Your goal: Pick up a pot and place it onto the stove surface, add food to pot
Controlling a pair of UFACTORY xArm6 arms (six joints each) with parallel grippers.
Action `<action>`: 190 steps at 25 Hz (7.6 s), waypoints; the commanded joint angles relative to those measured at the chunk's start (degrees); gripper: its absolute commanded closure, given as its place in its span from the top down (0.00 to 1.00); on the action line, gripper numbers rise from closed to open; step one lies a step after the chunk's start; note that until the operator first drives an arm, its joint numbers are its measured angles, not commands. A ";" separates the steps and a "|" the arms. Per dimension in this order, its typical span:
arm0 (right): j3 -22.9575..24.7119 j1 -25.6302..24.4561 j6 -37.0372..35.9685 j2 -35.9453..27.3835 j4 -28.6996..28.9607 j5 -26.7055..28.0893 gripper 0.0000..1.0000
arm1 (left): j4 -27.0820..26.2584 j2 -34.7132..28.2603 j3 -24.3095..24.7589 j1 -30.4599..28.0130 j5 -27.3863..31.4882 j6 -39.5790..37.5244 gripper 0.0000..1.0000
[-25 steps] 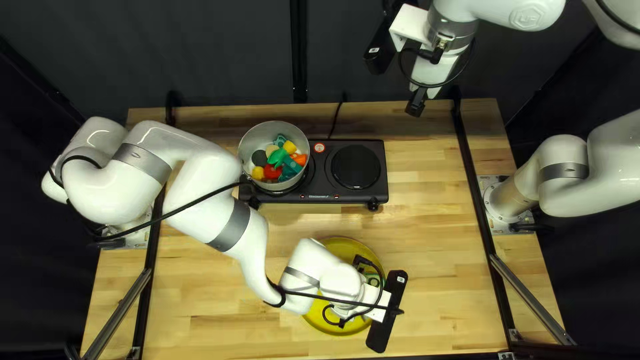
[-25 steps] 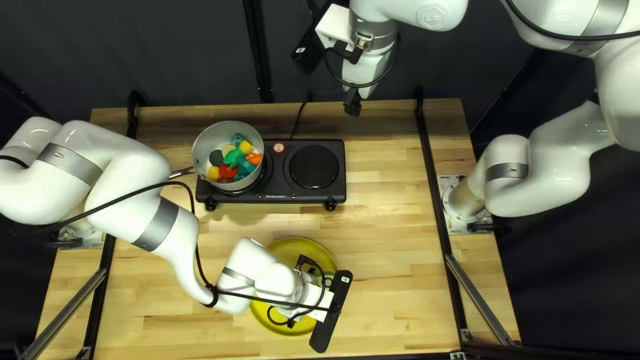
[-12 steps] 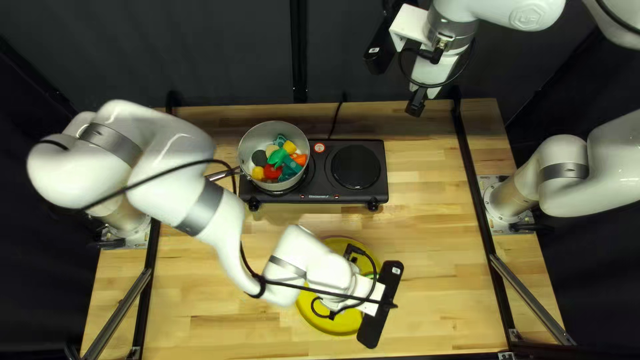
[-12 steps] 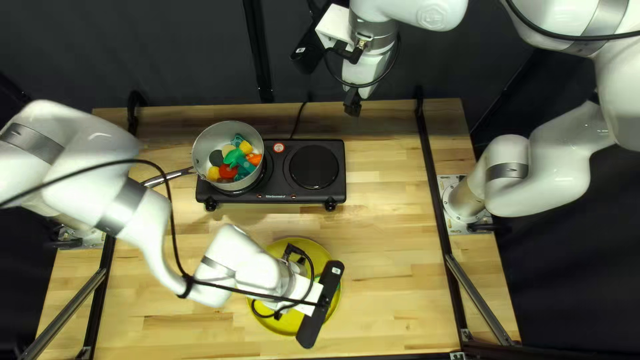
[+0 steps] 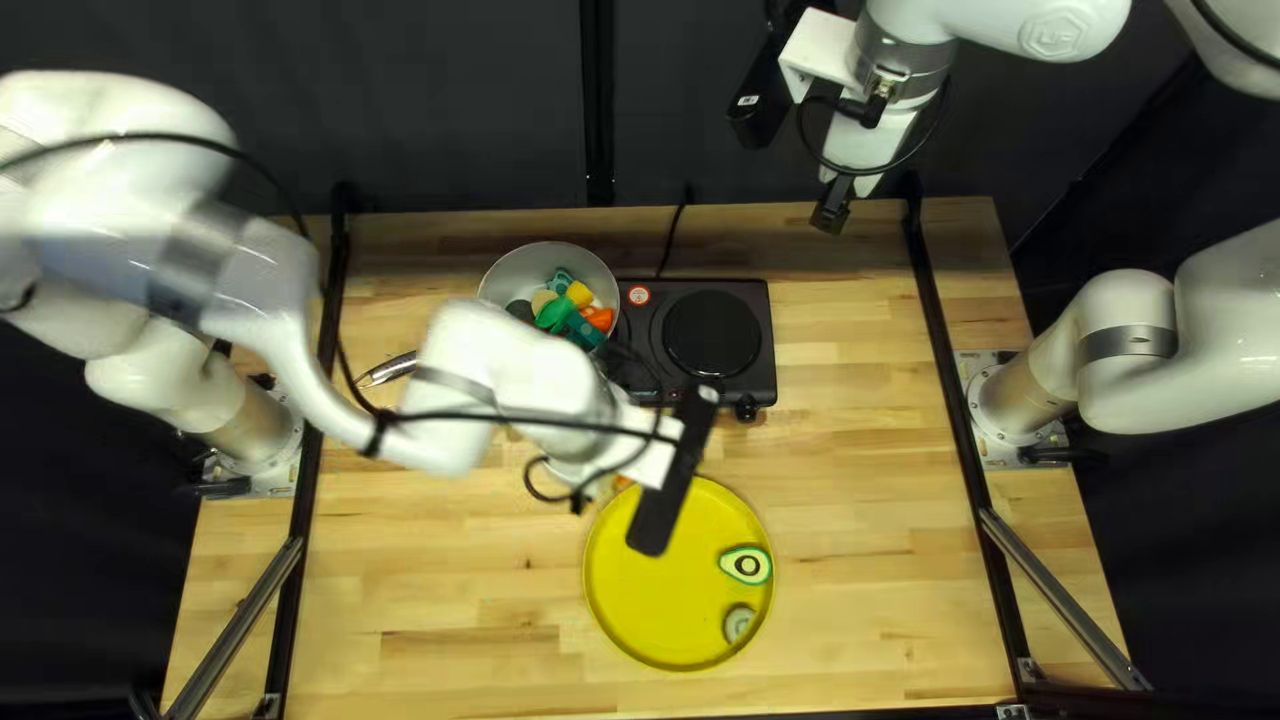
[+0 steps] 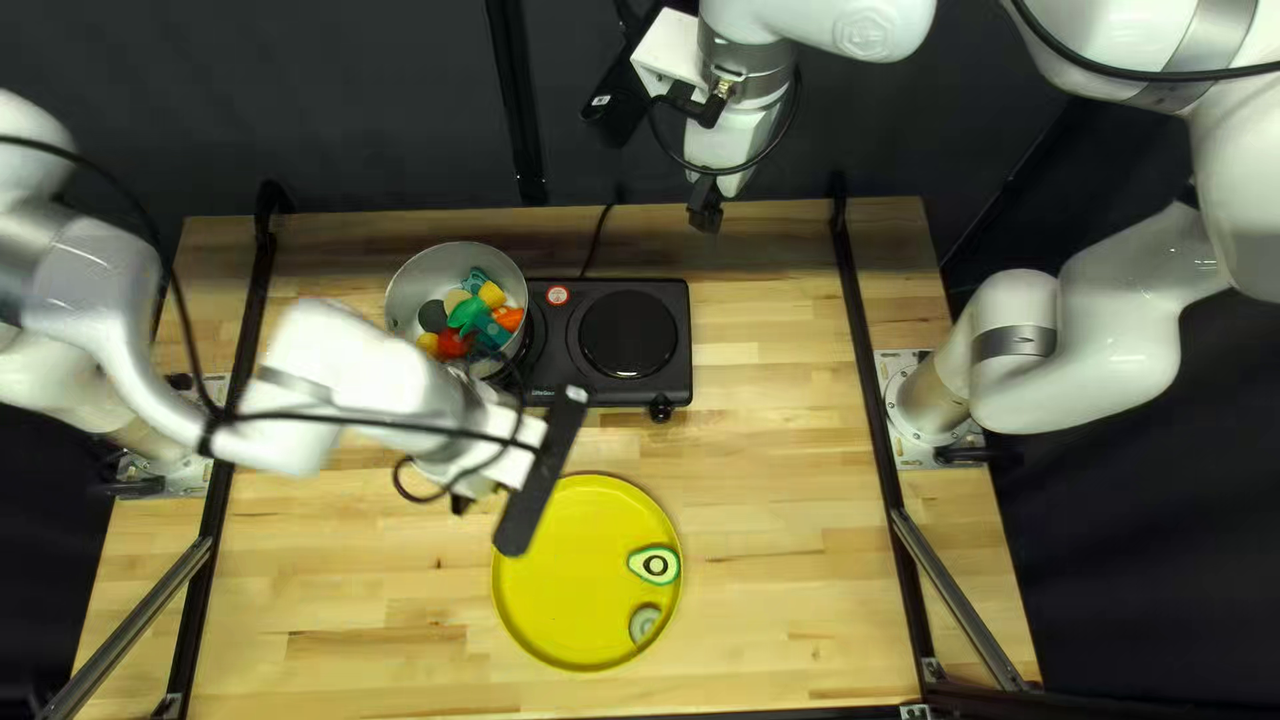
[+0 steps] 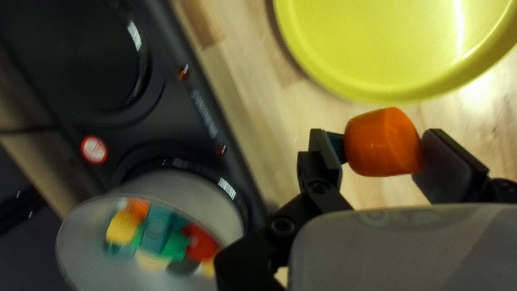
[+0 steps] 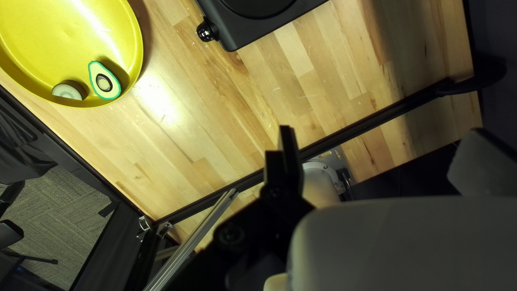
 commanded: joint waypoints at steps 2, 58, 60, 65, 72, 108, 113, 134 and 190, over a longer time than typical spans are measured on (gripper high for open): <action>0.00 0.00 0.00 0.00 0.00 0.00 1.00 | 0.26 -4.26 6.02 6.98 -1.35 3.83 0.00; 0.00 0.00 0.00 0.00 0.00 0.00 1.00 | -7.03 46.20 -34.23 -8.95 -14.89 -9.49 1.00; 0.00 0.00 0.00 0.00 0.00 0.00 1.00 | -7.40 47.04 -34.33 -8.54 -16.39 -9.26 1.00; 0.00 0.00 0.00 0.00 0.00 0.00 1.00 | -7.94 48.83 -35.85 -7.90 -17.94 -8.67 1.00; 0.00 0.00 0.00 0.00 0.00 0.00 1.00 | -9.33 52.29 -39.06 -8.15 -20.09 -8.49 1.00; 0.00 0.00 0.00 0.00 0.00 0.00 1.00 | -14.57 58.01 -44.34 -7.74 -20.76 -3.49 0.00; 0.00 0.00 0.00 0.00 0.00 0.00 1.00 | -14.57 58.01 -44.34 -7.74 -20.76 -3.49 0.00; 0.00 0.00 0.00 0.00 0.00 0.00 1.00 | 0.49 10.05 -4.62 -7.60 -7.40 -13.26 0.00; 0.00 0.00 0.00 0.00 0.00 0.00 1.00 | -1.68 18.97 -10.76 -7.96 -10.82 -19.32 1.00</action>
